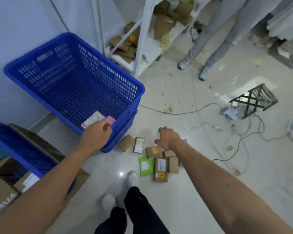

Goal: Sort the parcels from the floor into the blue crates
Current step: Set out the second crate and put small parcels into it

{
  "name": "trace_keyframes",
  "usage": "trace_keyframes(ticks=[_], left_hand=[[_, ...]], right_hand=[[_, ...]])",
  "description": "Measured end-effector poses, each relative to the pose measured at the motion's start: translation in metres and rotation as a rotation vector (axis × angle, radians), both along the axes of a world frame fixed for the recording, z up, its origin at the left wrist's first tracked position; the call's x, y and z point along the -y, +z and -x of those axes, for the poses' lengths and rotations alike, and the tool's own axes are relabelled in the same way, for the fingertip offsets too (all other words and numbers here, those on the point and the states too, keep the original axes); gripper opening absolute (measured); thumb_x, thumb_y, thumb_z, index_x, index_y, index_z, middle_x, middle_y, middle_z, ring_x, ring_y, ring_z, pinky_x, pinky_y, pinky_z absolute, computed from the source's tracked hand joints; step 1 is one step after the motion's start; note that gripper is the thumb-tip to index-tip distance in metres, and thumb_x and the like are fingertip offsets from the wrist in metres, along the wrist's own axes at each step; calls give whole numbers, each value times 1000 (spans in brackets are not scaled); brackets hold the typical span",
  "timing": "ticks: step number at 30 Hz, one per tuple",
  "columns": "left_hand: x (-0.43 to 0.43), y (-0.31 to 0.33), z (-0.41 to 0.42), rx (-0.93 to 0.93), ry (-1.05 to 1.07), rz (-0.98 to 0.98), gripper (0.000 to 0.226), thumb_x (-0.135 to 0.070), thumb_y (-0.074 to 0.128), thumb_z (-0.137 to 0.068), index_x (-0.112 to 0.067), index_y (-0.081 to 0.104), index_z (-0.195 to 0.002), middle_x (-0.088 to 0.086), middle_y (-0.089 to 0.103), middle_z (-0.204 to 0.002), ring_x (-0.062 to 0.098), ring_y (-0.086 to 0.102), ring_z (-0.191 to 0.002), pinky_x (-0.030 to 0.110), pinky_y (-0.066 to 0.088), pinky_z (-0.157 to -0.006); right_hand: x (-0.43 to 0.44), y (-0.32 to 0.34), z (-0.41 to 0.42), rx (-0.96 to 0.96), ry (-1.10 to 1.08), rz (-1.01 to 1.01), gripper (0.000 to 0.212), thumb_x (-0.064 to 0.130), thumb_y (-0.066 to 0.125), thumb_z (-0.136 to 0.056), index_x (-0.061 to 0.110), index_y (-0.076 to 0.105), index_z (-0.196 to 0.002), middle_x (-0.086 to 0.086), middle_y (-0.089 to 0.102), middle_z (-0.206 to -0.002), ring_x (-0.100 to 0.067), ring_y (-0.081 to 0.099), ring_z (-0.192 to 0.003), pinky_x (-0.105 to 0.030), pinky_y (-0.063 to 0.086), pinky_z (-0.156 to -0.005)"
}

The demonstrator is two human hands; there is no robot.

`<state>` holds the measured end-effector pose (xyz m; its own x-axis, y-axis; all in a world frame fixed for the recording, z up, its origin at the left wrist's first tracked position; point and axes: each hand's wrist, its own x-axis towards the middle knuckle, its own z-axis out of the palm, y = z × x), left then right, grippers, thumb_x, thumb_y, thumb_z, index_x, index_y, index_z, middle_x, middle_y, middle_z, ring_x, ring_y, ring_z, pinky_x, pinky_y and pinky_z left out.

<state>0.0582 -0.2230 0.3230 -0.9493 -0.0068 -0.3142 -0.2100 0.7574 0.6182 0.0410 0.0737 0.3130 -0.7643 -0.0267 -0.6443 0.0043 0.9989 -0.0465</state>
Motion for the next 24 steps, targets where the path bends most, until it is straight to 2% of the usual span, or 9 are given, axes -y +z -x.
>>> trace_keyframes(ticks=[6,10,12,14,17,19,24], left_hand=[[-75,-7,-16,18,-129,-70,18,-25,54,-97,-24,65,-111,-12,64,-100,15,62,-86,32,46,-76],[-128,-24,-33,87,-205,-96,14,-27,55,-96,-26,65,-107,-10,68,-96,15,64,-91,34,51,-80],[-153,-36,-43,111,-220,-85,16,-27,55,-97,-26,65,-109,-11,67,-101,15,63,-93,35,53,-82],[-176,-51,-54,133,-227,-66,19,-26,55,-98,-24,65,-113,-8,65,-106,15,61,-95,32,49,-82],[-210,-74,-71,201,-204,-40,16,-28,56,-98,-28,64,-112,-7,65,-105,15,60,-97,30,45,-83],[-231,-89,-82,218,-163,-23,15,-28,57,-98,-28,65,-110,-7,65,-101,17,61,-95,32,48,-85],[-282,-135,-103,290,-111,41,17,-24,56,-97,-29,65,-110,-6,67,-98,17,61,-93,32,47,-86]], right_hand=[[-79,9,-70,99,-200,-31,60,44,49,-95,7,42,-142,-18,45,-140,-33,47,-128,-44,42,-106],[-127,-5,-117,116,-258,-37,49,35,50,-96,11,46,-139,-16,48,-139,-33,49,-125,-39,42,-104],[-153,-19,-138,140,-287,4,46,34,52,-95,13,48,-136,-14,49,-136,-31,51,-122,-32,41,-94],[-182,-36,-158,165,-315,2,50,36,53,-94,13,45,-137,-12,50,-133,-29,54,-117,-29,38,-85],[-225,-68,-180,189,-353,16,63,43,52,-92,9,37,-143,-11,47,-135,-29,52,-122,-34,43,-93],[-252,-90,-189,223,-339,34,58,44,51,-92,7,42,-137,-13,47,-134,-30,50,-124,-36,43,-97],[-304,-146,-202,253,-341,61,50,40,51,-93,6,44,-129,-14,49,-128,-32,51,-120,-37,43,-94]])
